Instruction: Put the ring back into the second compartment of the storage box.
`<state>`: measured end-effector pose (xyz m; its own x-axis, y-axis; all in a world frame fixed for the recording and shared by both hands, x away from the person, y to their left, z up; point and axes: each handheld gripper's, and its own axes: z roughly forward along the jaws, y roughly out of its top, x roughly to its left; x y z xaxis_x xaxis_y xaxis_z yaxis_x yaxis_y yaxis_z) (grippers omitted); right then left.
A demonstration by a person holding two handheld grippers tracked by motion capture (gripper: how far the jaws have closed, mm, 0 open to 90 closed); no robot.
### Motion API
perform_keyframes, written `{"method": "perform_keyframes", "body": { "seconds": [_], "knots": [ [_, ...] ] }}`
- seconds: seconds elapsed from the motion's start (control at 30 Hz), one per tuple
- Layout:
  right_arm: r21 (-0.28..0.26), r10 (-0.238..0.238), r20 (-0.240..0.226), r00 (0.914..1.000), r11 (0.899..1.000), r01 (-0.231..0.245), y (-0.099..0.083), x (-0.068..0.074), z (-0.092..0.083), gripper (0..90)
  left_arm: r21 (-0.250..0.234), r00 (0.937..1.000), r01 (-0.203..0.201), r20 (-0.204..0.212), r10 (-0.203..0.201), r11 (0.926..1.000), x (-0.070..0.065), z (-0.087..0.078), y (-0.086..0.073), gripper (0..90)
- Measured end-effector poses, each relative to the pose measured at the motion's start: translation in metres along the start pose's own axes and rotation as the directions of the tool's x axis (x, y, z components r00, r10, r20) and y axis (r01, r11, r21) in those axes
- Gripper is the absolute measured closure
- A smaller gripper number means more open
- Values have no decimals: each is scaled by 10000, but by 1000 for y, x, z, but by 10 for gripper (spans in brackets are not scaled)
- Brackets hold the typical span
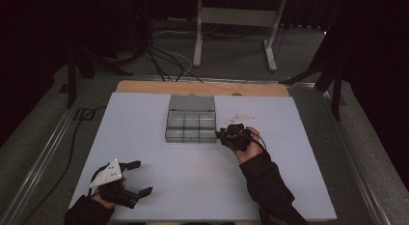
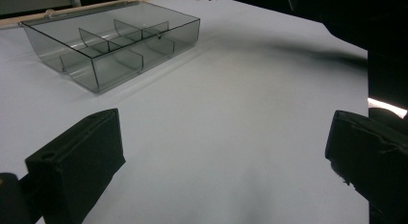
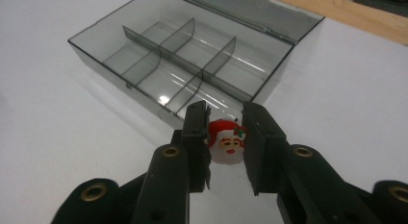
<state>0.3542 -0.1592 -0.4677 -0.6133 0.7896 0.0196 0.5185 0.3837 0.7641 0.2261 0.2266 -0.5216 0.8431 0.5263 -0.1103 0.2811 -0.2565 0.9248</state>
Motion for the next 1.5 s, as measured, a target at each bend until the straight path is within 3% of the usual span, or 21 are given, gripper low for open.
{"method": "perform_keyframes", "body": {
  "seconds": [1.5],
  "knots": [
    [-24,-311,-384,9988,9995,310,52,18,45,719,-17,9999,-44,104,44,10000,-1,0,0,3]
  ]
}}
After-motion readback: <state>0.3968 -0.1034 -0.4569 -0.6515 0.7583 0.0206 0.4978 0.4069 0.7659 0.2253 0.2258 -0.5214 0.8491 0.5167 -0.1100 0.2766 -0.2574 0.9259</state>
